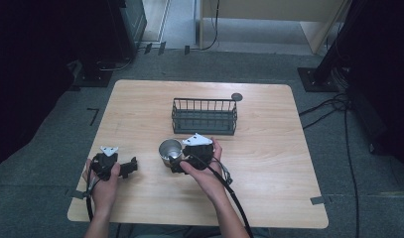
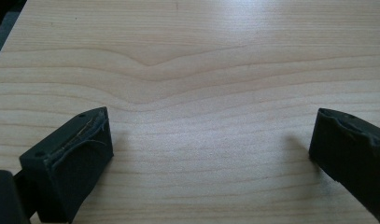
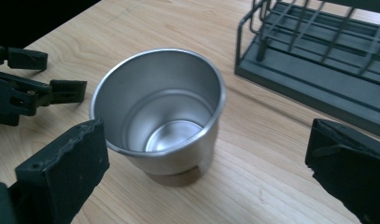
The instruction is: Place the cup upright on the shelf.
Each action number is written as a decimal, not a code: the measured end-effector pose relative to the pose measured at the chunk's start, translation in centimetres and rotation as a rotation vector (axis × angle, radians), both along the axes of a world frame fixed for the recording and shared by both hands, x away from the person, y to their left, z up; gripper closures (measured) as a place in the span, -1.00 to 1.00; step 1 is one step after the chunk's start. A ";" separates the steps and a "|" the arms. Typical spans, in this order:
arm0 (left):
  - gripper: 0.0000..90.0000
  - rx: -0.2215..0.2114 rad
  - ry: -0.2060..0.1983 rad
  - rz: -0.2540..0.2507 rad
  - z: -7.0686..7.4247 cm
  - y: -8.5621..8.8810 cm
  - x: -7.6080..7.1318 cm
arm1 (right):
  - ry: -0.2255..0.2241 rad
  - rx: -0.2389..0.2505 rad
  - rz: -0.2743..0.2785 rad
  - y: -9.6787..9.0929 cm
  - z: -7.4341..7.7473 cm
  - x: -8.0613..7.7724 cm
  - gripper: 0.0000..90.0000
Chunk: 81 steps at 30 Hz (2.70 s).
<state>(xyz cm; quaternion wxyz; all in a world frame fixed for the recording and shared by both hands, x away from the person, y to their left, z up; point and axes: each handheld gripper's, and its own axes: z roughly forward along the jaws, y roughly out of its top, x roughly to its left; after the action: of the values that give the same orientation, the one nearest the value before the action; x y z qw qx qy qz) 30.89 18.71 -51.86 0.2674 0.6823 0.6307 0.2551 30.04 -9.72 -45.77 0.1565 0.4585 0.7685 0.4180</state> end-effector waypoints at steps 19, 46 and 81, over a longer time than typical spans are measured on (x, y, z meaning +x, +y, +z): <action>-1.00 0.000 0.000 0.000 0.0 0.0 0.0 | 0.015 -0.024 0.033 3.4 -1.4 1.2 -1.00; -1.00 0.000 0.000 0.000 0.0 0.0 0.0 | -0.054 -0.083 -0.042 3.9 -2.3 1.4 -0.61; -1.00 -0.003 -0.003 0.003 0.0 0.0 0.0 | -0.147 -0.053 -0.263 -5.2 3.7 3.4 -0.60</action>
<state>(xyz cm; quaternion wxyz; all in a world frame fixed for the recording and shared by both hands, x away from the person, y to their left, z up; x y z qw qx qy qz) 30.90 18.69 -51.88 0.2689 0.6808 0.6316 0.2555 33.48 -14.93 -42.04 0.2776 0.5192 0.6991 0.4057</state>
